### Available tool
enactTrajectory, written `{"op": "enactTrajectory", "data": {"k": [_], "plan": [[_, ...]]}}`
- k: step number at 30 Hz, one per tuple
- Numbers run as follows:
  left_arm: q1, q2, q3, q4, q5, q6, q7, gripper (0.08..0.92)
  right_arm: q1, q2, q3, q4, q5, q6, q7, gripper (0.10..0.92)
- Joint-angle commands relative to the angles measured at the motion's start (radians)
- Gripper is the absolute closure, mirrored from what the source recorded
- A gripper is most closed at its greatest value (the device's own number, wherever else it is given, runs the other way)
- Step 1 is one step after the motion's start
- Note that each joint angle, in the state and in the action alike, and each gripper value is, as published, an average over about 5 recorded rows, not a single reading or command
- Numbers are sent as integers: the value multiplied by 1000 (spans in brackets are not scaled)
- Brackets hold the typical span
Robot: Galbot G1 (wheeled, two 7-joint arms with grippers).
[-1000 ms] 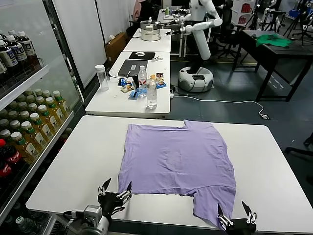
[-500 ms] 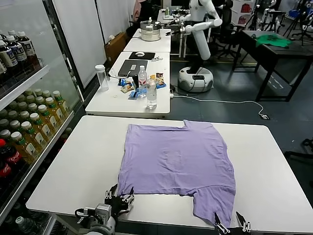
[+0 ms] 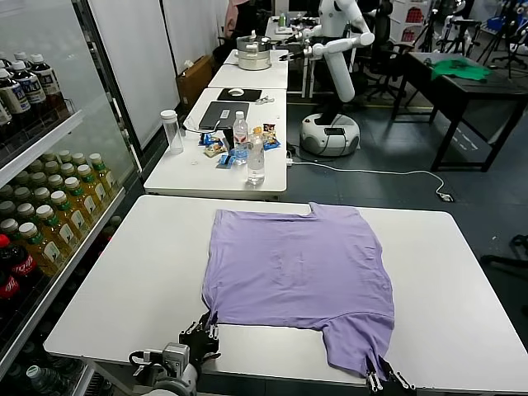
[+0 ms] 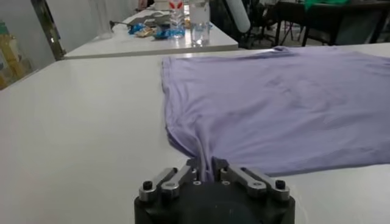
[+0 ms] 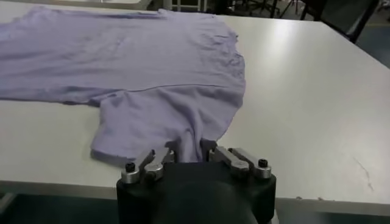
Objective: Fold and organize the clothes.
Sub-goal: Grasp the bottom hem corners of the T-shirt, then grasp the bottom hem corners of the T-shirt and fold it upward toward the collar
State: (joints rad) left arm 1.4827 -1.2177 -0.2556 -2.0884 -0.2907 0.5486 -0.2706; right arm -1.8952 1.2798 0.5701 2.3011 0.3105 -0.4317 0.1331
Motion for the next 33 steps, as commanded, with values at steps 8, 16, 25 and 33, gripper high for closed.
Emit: {"op": "enactTrajectory", "data": {"k": [8, 16, 25, 33], "plan": [[-30, 92, -45, -139, -124, -116, 44, 891, 182, -82, 119, 95, 138, -3, -6, 903], [-176, 141, -18, -45, -167, -115, 59, 891, 385, -173, 118, -35, 195, -27, 5, 903], [-328, 161, 47, 118, -157, -106, 70, 891, 616, -230, 22, -198, 191, -56, 6, 903], [-406, 138, 104, 231, -83, -104, 72, 891, 715, -230, -78, -321, 107, -57, -6, 903]]}}
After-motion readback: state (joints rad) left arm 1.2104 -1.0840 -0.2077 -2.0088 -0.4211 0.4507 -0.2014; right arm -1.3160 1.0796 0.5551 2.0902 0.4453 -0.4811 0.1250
